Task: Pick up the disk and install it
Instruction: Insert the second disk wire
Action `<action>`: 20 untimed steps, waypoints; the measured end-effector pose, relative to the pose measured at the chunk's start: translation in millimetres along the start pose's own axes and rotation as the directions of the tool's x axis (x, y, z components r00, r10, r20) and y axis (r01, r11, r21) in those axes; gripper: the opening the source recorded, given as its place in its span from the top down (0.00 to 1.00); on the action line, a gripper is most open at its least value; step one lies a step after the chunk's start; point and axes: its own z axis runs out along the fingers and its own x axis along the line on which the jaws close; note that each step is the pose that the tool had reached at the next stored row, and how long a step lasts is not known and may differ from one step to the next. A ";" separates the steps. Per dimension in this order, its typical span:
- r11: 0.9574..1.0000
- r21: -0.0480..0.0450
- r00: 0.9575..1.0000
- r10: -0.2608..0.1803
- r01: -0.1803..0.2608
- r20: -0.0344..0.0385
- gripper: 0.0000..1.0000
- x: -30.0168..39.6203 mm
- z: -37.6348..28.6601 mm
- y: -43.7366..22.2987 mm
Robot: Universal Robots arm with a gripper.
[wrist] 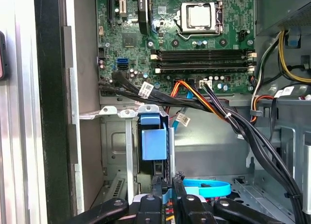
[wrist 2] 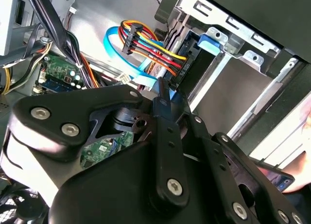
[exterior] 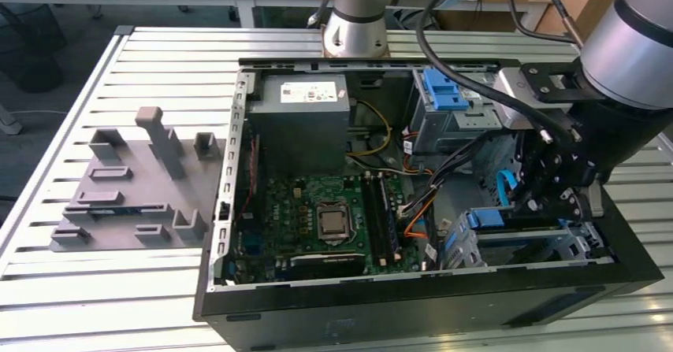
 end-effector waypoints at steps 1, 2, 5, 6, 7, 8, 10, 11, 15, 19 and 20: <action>1.000 0.000 1.000 0.000 0.000 0.000 0.77 0.1 0.2 0.0; 1.000 0.000 1.000 0.000 0.000 0.000 0.77 0.2 0.3 0.0; 1.000 0.000 1.000 0.000 0.000 0.000 0.77 0.2 0.5 0.0; 1.000 0.000 1.000 0.000 0.000 0.000 0.77 0.2 0.5 0.0; 1.000 0.000 1.000 0.000 0.000 0.000 0.77 0.2 0.5 0.0; 1.000 0.000 1.000 0.000 0.000 0.000 0.78 0.2 0.4 0.0; 1.000 0.000 1.000 0.000 0.000 0.000 0.84 0.2 0.4 0.0; 1.000 0.000 1.000 0.000 0.000 0.000 0.84 0.2 0.4 0.0; 1.000 0.000 1.000 0.000 0.000 -0.002 0.84 0.5 0.4 0.0; 1.000 0.000 1.000 0.000 0.000 -0.003 0.84 1.4 0.4 0.0; 1.000 0.000 1.000 0.000 0.000 -0.002 0.84 1.8 0.5 -0.1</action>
